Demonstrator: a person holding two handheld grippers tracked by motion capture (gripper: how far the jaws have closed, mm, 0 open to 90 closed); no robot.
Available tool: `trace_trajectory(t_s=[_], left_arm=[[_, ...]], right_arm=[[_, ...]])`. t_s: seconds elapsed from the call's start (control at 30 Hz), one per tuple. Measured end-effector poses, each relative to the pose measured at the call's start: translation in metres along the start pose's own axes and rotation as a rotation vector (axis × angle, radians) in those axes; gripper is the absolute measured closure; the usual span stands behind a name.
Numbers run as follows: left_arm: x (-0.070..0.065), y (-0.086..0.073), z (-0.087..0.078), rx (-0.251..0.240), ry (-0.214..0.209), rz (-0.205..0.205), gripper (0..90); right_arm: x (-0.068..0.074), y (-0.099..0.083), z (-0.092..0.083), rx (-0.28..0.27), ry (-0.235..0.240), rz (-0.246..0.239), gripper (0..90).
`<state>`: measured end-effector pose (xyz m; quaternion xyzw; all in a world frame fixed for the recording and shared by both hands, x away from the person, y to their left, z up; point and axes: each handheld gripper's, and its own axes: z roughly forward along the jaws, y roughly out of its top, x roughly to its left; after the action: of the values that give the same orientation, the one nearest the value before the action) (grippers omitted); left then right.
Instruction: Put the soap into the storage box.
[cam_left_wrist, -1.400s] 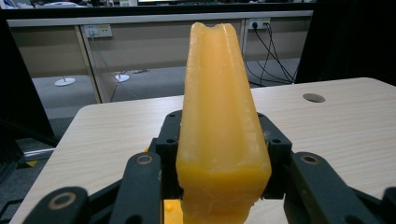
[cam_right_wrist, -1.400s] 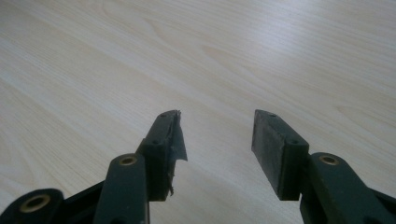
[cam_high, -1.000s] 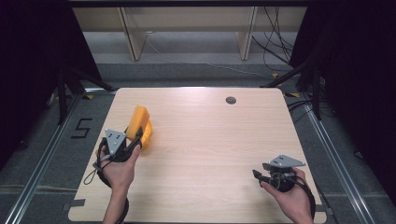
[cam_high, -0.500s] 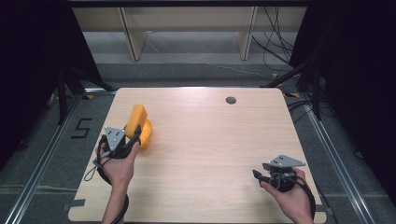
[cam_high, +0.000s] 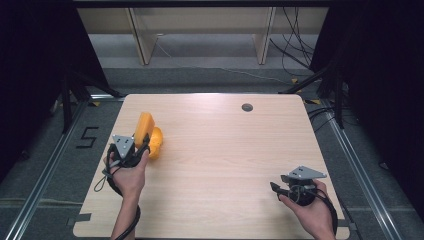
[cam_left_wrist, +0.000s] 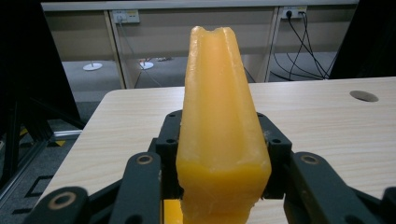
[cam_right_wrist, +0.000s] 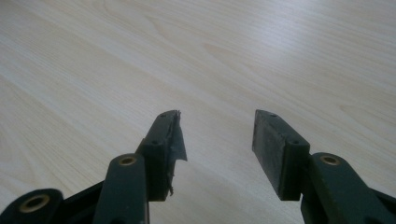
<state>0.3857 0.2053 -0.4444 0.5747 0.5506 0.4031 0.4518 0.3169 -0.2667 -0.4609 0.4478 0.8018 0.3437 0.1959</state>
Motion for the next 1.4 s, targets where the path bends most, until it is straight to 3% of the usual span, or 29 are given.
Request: trace_trajectory(t_s=[0.17,0.2,0.4,1.03,1.27,1.3,1.4], left_arm=[[-0.001,-0.005,0.009,0.016,0.008,-0.001,60.5],[-0.001,-0.007,0.011,0.015,0.01,0.002,60.5],[-0.002,-0.014,0.021,0.039,0.013,0.007,60.5],[0.001,-0.029,0.033,0.067,0.033,-0.005,60.5],[0.002,-0.037,0.038,0.071,0.019,-0.003,60.4],[0.002,-0.039,0.038,0.068,0.008,-0.004,60.4],[0.002,-0.042,0.041,0.085,-0.001,0.01,60.3]], right_arm=[[0.0,0.0,0.0,-0.004,-0.002,0.003,51.4],[-0.001,-0.001,0.001,-0.013,-0.005,-0.018,51.4],[0.0,0.0,0.0,-0.003,0.0,0.002,51.4],[0.001,0.0,0.0,0.001,0.002,0.001,51.2],[0.0,0.0,0.001,0.006,0.02,0.005,51.1],[0.0,-0.001,0.002,-0.005,0.013,-0.014,51.1],[0.002,0.0,0.001,0.009,0.017,0.012,51.1]])
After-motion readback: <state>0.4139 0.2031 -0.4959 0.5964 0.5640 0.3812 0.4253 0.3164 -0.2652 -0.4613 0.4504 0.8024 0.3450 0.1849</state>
